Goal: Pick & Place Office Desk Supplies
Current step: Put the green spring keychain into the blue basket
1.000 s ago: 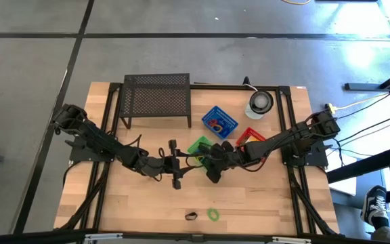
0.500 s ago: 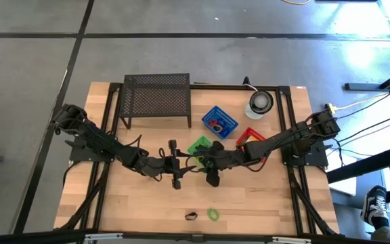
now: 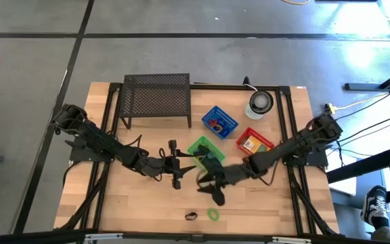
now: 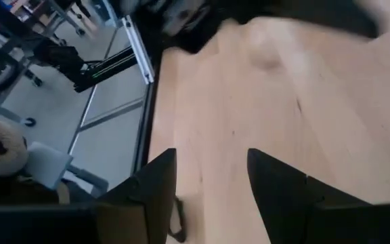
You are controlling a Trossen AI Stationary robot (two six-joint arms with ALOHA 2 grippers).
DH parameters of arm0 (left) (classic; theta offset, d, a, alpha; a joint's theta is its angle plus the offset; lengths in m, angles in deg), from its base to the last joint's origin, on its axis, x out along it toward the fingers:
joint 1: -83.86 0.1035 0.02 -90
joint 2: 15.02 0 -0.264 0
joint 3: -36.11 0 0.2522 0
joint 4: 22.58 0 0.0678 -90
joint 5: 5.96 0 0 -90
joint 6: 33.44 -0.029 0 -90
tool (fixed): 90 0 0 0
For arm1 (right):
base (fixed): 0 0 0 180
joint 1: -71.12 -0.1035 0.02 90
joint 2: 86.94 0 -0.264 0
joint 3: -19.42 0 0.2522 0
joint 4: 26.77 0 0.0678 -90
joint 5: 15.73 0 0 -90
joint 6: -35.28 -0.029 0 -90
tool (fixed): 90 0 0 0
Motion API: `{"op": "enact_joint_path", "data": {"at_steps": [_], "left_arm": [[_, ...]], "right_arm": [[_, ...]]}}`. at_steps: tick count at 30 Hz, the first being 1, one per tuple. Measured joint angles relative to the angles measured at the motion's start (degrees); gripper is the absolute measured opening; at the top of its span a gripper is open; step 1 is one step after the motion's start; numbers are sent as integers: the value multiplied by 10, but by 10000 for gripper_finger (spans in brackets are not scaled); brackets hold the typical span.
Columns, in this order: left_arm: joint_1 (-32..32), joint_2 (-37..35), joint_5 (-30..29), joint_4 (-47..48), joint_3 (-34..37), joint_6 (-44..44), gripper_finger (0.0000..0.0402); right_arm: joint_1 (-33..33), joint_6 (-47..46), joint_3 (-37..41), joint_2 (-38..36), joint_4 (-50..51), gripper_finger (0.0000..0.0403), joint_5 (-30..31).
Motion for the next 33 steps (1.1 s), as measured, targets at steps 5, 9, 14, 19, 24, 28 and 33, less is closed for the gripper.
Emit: {"op": "enact_joint_path", "data": {"at_steps": [5, 9, 14, 19, 24, 28, 33], "left_arm": [[0, 0, 0, 0, 0, 0, 180], [0, 0, 0, 0, 0, 0, 180], [0, 0, 0, 0, 0, 0, 181], [0, 0, 10, 0, 0, 0, 177], [-1, 0, 49, 0, 0, 1, 175], [-9, 0, 71, 0, 0, 2, 176], [-24, 0, 71, 0, 0, 0, 173]], "right_arm": [[-67, 17, 0, 0, 1, 182, 97], [-109, 44, 0, 14, 6, 182, 145], [-135, 21, 0, 48, 2, 182, 152], [-142, -34, 0, 81, -1, 182, 154], [-153, -32, 0, 116, 0, 182, 149], [-160, -41, 0, 142, -1, 182, 149], [-163, -46, 1, 163, -1, 182, 149]]}}
